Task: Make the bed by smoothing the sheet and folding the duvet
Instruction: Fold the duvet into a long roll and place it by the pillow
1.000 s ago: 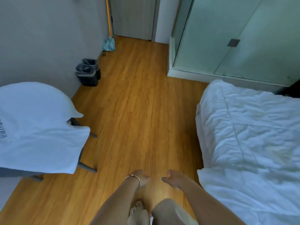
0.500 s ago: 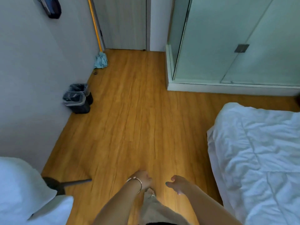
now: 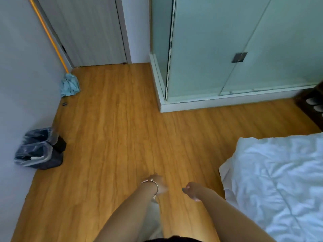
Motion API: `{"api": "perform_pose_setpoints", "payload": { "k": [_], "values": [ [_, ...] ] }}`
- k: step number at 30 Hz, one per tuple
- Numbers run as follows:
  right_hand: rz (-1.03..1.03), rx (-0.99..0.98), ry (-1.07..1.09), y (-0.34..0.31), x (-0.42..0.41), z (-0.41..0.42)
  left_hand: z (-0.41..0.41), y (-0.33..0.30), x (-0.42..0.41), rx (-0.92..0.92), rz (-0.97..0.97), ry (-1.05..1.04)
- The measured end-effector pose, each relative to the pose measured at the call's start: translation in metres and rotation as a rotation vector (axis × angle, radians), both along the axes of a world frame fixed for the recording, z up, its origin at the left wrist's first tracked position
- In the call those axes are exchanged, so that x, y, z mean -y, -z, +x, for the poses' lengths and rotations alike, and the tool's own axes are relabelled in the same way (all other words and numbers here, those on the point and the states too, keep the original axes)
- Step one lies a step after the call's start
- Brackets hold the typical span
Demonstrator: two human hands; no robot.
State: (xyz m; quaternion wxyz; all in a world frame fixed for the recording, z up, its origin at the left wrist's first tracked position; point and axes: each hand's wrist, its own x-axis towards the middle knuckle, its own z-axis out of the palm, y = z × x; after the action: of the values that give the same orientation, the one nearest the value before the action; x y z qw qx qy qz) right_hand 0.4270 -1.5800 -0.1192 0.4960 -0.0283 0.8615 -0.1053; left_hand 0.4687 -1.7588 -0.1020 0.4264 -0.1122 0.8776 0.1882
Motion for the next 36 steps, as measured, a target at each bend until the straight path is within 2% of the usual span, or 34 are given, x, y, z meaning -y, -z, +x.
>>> {"api": "perform_pose_setpoints", "payload": {
  "k": [4, 9, 16, 19, 27, 32, 36],
  "values": [
    [-0.071, 0.007, 0.26, -0.012, 0.007, -0.08, -0.119, -0.013, 0.023, 0.003, -0.034, 0.176],
    [0.002, -0.041, 0.356, -0.042, 0.002, -0.165, -0.238, -0.021, 0.018, 0.038, 0.001, 0.32],
    [0.036, -0.057, 0.505, -0.035, -0.047, -0.268, -0.367, -0.008, -0.048, 0.067, 0.038, 0.543],
    [0.017, -0.045, 0.554, -0.019, -0.088, -0.321, -0.434, 0.001, -0.096, 0.055, 0.063, 0.587],
    [-0.026, -0.063, 0.918, -0.014, -0.232, -0.441, -0.59, 0.006, -0.255, 0.125, 0.089, 0.783],
    [0.018, -0.096, 1.173, -0.014, -0.3, -0.465, -0.634, 0.012, -0.366, 0.082, 0.159, 1.031],
    [0.047, -0.041, 1.466, -0.001, -0.337, -0.458, -0.644, 0.03, -0.451, 0.099, 0.182, 1.382]
  ]
}}
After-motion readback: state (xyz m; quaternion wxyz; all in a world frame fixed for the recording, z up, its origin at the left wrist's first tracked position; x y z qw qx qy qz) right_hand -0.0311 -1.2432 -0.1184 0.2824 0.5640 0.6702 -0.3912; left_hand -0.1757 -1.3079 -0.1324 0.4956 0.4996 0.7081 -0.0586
